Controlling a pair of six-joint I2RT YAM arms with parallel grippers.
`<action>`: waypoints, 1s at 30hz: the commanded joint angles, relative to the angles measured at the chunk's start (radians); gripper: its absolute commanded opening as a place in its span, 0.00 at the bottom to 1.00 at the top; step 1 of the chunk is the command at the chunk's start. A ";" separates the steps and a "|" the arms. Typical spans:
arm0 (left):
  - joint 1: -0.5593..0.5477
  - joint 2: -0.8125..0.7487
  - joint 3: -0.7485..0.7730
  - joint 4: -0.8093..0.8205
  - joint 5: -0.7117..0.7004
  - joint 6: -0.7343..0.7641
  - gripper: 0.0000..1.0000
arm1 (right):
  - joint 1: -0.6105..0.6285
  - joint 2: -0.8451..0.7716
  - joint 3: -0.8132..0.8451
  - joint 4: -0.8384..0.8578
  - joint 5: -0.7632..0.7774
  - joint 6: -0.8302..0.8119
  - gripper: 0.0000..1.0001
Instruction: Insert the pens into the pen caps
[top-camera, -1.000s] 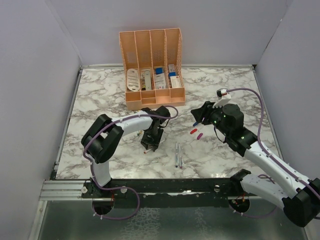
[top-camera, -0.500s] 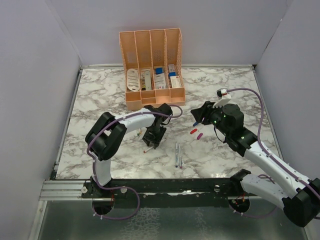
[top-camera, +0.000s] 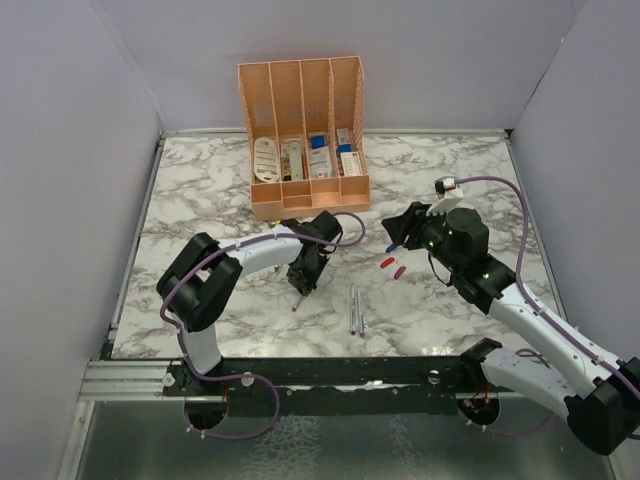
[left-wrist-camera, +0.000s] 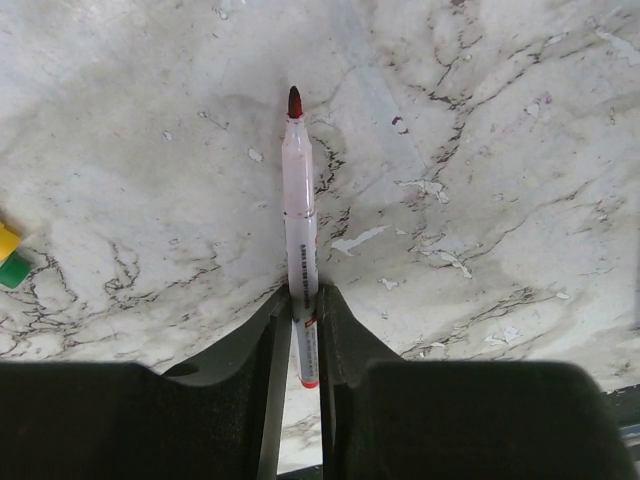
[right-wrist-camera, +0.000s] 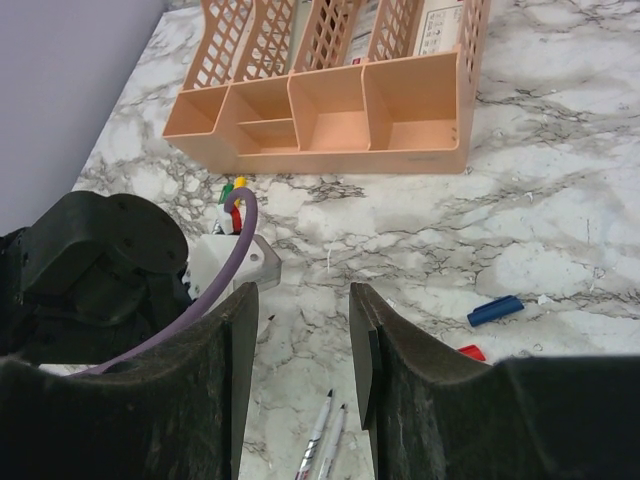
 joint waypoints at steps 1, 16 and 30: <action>-0.027 0.081 -0.106 0.131 0.048 -0.019 0.13 | 0.000 -0.009 -0.002 0.011 0.014 0.012 0.41; -0.035 0.223 -0.036 0.108 0.060 -0.035 0.00 | 0.000 -0.003 0.009 -0.028 0.062 0.001 0.41; -0.031 0.176 -0.047 0.167 0.079 -0.031 0.00 | 0.000 0.057 0.024 -0.190 0.260 0.111 0.41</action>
